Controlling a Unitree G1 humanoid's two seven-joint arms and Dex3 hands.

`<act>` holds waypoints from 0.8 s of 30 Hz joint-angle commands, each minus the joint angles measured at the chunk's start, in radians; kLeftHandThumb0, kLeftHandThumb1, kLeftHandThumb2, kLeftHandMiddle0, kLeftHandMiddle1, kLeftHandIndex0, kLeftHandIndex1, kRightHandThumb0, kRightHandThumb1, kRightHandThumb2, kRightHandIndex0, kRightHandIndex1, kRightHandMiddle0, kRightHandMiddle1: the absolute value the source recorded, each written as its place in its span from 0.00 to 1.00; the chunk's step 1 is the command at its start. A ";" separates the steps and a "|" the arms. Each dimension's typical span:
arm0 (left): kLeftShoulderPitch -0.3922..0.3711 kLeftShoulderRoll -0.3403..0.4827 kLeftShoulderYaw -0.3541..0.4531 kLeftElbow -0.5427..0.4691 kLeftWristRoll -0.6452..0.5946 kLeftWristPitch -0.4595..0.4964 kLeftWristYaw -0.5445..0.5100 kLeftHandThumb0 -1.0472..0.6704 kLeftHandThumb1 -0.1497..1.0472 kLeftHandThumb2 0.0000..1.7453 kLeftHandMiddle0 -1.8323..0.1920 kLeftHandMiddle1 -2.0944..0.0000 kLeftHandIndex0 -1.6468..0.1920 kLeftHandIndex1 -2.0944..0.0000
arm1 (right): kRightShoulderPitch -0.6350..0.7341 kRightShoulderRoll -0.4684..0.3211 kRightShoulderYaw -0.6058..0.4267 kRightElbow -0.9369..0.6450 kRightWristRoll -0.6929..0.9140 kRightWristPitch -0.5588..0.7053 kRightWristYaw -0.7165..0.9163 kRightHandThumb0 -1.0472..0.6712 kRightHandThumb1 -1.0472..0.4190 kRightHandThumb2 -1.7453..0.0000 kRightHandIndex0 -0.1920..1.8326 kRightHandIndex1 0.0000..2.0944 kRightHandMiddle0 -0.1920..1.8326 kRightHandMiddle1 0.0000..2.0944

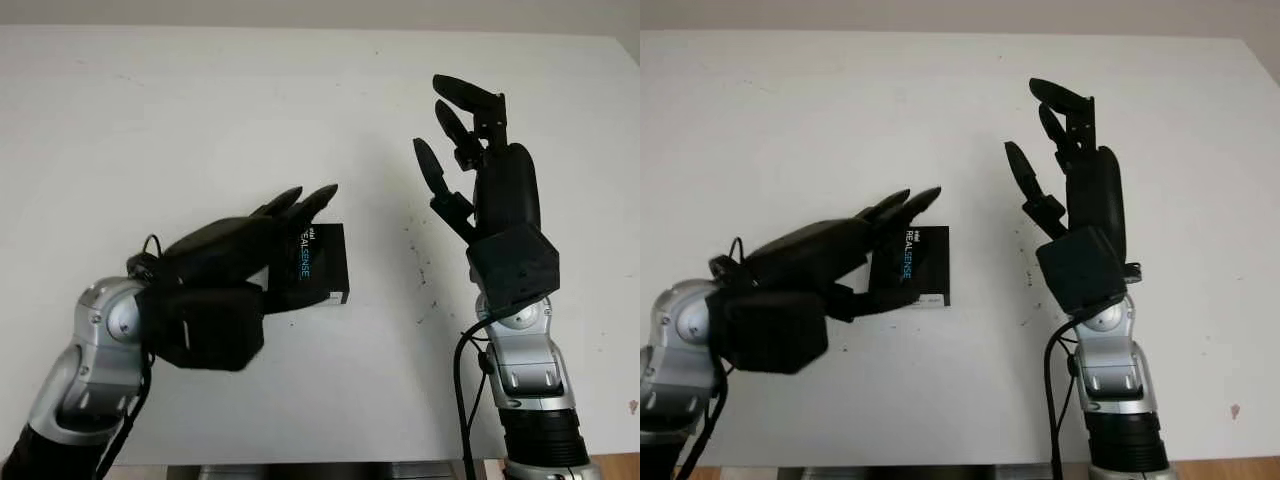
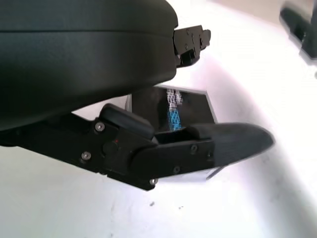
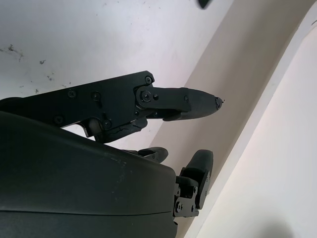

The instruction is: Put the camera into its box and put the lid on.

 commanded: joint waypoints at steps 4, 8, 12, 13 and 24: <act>-0.050 0.061 0.145 0.010 -0.254 0.086 -0.067 0.02 1.00 0.39 1.00 1.00 1.00 1.00 | 0.002 -0.008 -0.005 -0.021 -0.001 0.003 0.008 0.30 0.00 0.79 0.26 0.04 0.06 0.45; -0.073 -0.076 0.280 0.143 -0.466 0.030 0.079 0.07 1.00 0.37 1.00 1.00 1.00 1.00 | -0.004 -0.010 -0.004 -0.012 0.013 0.010 0.028 0.29 0.00 0.77 0.25 0.03 0.05 0.44; -0.098 -0.269 0.322 0.225 -0.522 -0.014 0.375 0.11 1.00 0.33 1.00 1.00 1.00 1.00 | -0.015 -0.015 -0.001 -0.013 0.024 0.065 0.067 0.27 0.00 0.73 0.21 0.01 0.05 0.38; -0.106 -0.295 0.322 0.252 -0.519 -0.037 0.425 0.13 1.00 0.33 1.00 1.00 1.00 1.00 | -0.021 -0.017 -0.001 -0.014 0.034 0.084 0.084 0.26 0.00 0.72 0.19 0.01 0.05 0.34; -0.230 -0.307 0.283 0.624 -0.472 -0.220 0.587 0.15 1.00 0.42 1.00 1.00 1.00 1.00 | -0.111 -0.008 -0.047 0.070 0.199 0.181 0.177 0.16 0.00 0.64 0.00 0.00 0.00 0.00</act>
